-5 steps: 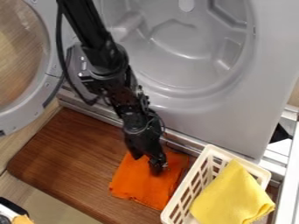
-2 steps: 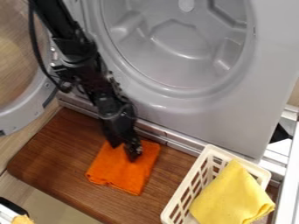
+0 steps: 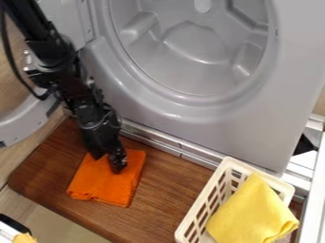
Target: Move the orange cloth to the left side of the wooden board
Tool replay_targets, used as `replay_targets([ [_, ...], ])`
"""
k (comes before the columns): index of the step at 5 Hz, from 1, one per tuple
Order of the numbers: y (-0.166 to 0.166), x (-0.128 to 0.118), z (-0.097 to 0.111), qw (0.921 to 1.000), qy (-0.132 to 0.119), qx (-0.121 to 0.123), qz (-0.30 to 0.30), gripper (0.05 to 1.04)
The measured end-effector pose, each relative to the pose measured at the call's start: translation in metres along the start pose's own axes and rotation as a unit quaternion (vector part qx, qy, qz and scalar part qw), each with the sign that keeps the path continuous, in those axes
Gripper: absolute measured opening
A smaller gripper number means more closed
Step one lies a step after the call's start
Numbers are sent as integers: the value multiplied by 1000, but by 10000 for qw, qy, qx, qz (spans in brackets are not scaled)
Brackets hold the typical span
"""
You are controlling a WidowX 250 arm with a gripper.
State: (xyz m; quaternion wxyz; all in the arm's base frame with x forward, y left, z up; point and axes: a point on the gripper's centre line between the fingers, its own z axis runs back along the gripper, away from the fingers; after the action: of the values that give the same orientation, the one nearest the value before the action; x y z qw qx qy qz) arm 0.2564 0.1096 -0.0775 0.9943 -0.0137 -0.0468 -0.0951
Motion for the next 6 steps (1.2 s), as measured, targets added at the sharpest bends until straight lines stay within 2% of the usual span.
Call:
replay_targets([
  [2,2,-1,1,9999,62,-3,91,1000],
  [3,1,5,10,9999,-49,11,118,999],
  [4,1,7,24,9997,-186,105,73,999],
  [6,-8,12,69,9970,-728,259,45,999],
])
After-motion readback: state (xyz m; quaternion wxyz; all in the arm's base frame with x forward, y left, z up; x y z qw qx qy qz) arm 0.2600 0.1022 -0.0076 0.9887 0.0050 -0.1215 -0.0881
